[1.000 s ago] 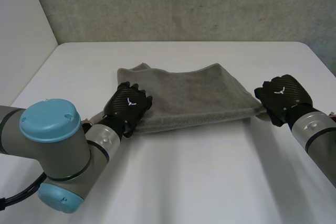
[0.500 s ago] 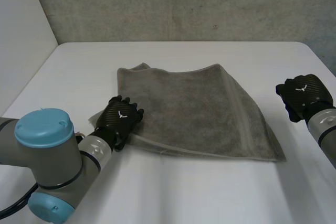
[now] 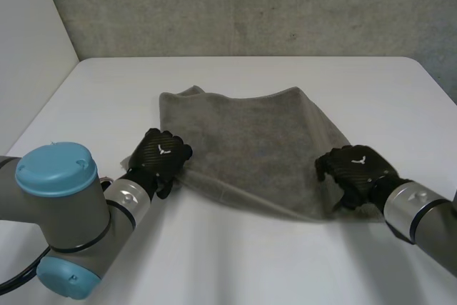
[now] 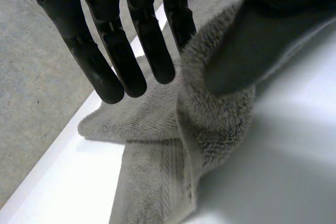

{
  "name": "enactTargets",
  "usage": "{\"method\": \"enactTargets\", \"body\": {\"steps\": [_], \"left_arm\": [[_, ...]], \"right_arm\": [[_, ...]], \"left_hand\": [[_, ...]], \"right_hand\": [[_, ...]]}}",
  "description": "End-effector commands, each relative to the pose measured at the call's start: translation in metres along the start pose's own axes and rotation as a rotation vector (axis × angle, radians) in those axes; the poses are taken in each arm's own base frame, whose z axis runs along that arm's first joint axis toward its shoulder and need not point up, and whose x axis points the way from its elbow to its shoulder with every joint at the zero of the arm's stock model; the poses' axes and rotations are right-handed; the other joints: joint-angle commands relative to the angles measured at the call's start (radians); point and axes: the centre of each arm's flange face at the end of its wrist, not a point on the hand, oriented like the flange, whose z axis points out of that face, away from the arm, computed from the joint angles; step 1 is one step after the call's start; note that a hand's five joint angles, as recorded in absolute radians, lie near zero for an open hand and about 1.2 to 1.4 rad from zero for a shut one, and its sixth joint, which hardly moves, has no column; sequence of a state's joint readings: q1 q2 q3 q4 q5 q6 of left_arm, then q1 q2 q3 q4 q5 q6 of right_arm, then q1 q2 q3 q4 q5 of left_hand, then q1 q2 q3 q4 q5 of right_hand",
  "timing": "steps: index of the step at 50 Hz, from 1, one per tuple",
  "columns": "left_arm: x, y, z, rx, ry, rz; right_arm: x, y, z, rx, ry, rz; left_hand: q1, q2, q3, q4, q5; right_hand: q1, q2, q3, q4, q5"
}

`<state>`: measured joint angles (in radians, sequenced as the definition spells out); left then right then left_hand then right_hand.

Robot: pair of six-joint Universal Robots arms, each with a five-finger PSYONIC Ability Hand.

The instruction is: Fold the towel.

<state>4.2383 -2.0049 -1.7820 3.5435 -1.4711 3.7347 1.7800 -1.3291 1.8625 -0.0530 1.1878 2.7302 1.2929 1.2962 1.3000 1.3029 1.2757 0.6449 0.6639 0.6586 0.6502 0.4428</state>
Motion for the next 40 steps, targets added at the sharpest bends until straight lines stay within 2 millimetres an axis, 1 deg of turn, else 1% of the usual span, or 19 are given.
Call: {"method": "enactTargets", "body": {"steps": [1, 3, 5, 8, 11, 13, 19, 24, 30, 40], "left_arm": [[-0.005, -0.004, 0.011, 0.025, -0.009, -0.023], [-0.005, -0.003, 0.014, 0.024, -0.008, -0.047], [-0.007, -0.004, 0.020, 0.029, -0.010, -0.104], [-0.008, -0.004, 0.023, 0.017, -0.003, -0.148], [-0.008, -0.005, 0.025, 0.011, 0.001, -0.160], [-0.009, -0.006, 0.027, -0.004, 0.009, -0.174], [-0.010, -0.006, 0.029, -0.011, 0.012, -0.179], [-0.010, -0.006, 0.030, -0.011, 0.012, -0.179], [-0.010, -0.006, 0.031, -0.011, 0.012, -0.179], [-0.012, -0.005, 0.041, -0.006, 0.000, -0.182]], "right_arm": [[-0.012, 0.005, 0.005, 0.025, -0.023, -0.012], [-0.013, 0.007, 0.007, 0.023, -0.027, -0.012], [-0.020, 0.009, 0.009, 0.020, -0.047, -0.016], [-0.024, 0.009, 0.011, 0.034, -0.055, -0.014], [-0.026, 0.009, 0.013, 0.038, -0.057, -0.009], [-0.028, 0.012, 0.019, 0.035, -0.038, -0.006], [-0.028, 0.017, 0.028, 0.008, 0.012, -0.019], [-0.031, 0.019, 0.034, -0.003, 0.006, -0.023], [-0.033, 0.023, 0.035, -0.015, 0.000, -0.021], [-0.034, 0.023, 0.035, -0.019, 0.000, -0.017]], "left_hand": [[0.103, 0.100, 0.096, 0.093, -0.054], [0.103, 0.100, 0.096, 0.093, -0.054], [0.103, 0.100, 0.096, 0.093, -0.054], [0.103, 0.100, 0.096, 0.093, -0.054], [0.103, 0.100, 0.096, 0.093, -0.054], [0.103, 0.100, 0.096, 0.093, -0.054], [0.103, 0.100, 0.096, 0.093, -0.054], [0.103, 0.100, 0.096, 0.093, -0.054], [0.103, 0.100, 0.096, 0.093, -0.054], [0.103, 0.100, 0.096, 0.093, -0.054]], "right_hand": [[-0.043, -0.062, -0.057, -0.049, -0.016], [-0.049, -0.068, -0.063, -0.054, -0.022], [-0.078, -0.097, -0.092, -0.084, -0.051], [-0.087, -0.106, -0.101, -0.093, -0.060], [-0.096, -0.115, -0.110, -0.101, -0.068], [-0.096, -0.115, -0.110, -0.101, -0.068], [-0.093, -0.112, -0.107, -0.098, -0.066], [-0.093, -0.112, -0.107, -0.098, -0.066], [-0.087, -0.106, -0.101, -0.093, -0.060], [-0.070, -0.089, -0.083, -0.075, -0.042]]}}
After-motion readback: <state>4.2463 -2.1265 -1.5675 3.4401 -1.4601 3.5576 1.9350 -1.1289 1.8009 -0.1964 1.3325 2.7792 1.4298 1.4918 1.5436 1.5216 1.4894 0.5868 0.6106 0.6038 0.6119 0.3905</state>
